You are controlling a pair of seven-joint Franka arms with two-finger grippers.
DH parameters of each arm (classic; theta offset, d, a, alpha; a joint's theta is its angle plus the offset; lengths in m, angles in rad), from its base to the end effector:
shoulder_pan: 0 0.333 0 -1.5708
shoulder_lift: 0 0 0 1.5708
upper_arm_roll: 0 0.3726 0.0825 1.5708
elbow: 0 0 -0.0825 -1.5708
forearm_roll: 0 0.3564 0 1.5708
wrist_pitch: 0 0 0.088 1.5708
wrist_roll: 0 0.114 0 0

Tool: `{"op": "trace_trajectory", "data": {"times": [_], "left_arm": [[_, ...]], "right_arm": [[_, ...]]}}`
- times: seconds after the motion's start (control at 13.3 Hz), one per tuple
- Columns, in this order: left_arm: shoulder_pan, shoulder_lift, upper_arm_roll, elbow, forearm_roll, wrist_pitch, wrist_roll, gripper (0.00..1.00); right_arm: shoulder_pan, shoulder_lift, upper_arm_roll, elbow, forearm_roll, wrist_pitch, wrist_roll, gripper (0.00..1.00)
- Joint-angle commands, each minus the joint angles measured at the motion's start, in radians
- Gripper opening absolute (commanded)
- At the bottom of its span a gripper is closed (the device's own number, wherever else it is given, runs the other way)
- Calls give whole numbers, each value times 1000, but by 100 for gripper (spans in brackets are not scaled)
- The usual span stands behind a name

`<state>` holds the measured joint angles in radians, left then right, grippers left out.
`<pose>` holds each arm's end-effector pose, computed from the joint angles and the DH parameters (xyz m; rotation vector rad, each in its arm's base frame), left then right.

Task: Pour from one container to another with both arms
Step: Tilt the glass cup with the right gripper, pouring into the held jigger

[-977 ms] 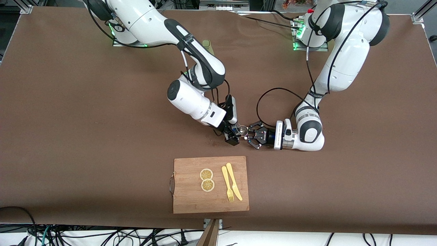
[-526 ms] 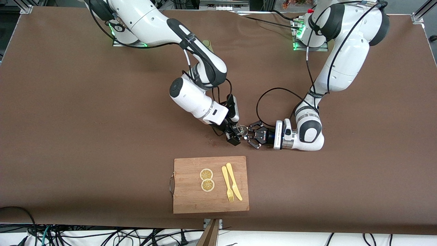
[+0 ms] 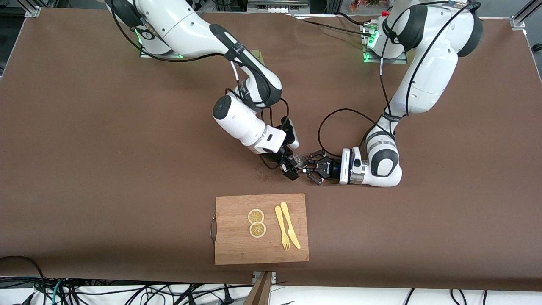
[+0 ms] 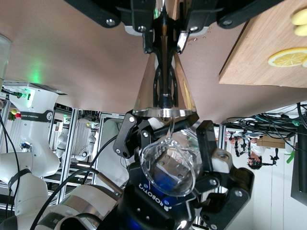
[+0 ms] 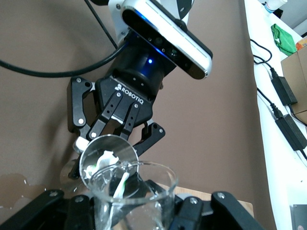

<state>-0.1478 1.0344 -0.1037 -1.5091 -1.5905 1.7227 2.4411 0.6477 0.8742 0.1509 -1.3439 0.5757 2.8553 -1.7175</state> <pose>0.6547 -0.2536 0.1307 1.2063 -1.1996 1.0472 0.6108 0.5272 0.3150 -1.6257 -2.3210 -1.0801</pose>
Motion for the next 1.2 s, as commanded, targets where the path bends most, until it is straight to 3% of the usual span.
{"op": "trace_trajectory", "data": {"times": [0.0,1.13], "left_arm": [[-7,-10,-1,-16,-23,21,90,0],[-7,-5,1,-13,-23,20,90,0]], "right_arm": [[13,-4,-14,-9,-40,18,22,4],[4,-9,-10,-9,-7,19,110,5]]}}
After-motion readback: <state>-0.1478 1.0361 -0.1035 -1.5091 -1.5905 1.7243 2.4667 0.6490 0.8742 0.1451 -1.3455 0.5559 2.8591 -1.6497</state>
